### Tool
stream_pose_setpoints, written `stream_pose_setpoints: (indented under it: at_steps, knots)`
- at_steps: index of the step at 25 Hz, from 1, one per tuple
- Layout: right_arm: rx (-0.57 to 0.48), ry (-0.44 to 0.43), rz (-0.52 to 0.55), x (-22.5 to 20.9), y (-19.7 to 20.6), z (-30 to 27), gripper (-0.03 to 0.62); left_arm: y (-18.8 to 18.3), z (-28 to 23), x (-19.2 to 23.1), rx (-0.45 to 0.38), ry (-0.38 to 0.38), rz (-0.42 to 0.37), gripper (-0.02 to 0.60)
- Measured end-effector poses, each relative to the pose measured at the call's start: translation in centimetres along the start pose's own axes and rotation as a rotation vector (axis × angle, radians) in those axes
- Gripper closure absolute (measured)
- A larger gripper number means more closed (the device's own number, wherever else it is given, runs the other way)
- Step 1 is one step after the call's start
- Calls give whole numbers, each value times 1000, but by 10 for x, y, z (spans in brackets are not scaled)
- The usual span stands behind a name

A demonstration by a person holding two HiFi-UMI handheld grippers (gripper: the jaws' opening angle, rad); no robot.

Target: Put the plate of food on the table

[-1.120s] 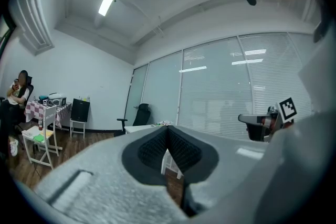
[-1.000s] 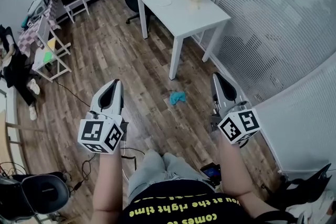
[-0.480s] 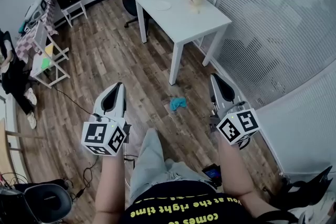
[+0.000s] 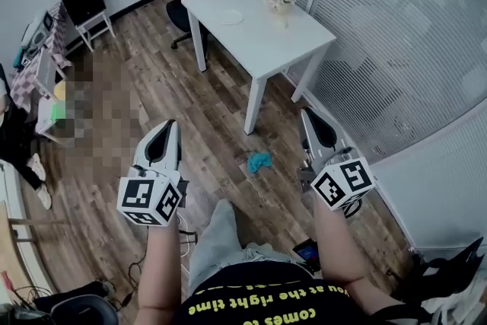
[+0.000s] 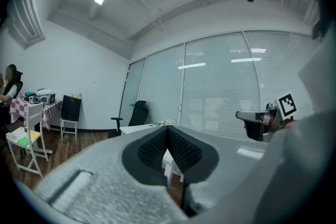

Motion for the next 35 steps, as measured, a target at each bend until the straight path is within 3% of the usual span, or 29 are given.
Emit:
stream_pose_setpoints:
  at_steps: [17, 35]
  knots:
    - [-4, 59, -6, -22, 8, -142, 588, 3, -119, 109, 14, 61, 9, 581]
    - [4, 80, 1, -34, 15, -205, 588, 15, -168, 155, 29, 77, 20, 581]
Point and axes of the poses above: the fingertips, and each gripper's own axes: z backward along the fingers, x to its left, y out of its underside, the point moved 9 cm from there along z, backward along the fingers, and after that the axes turned 9 degrees about -z, right-handed, at the moved point
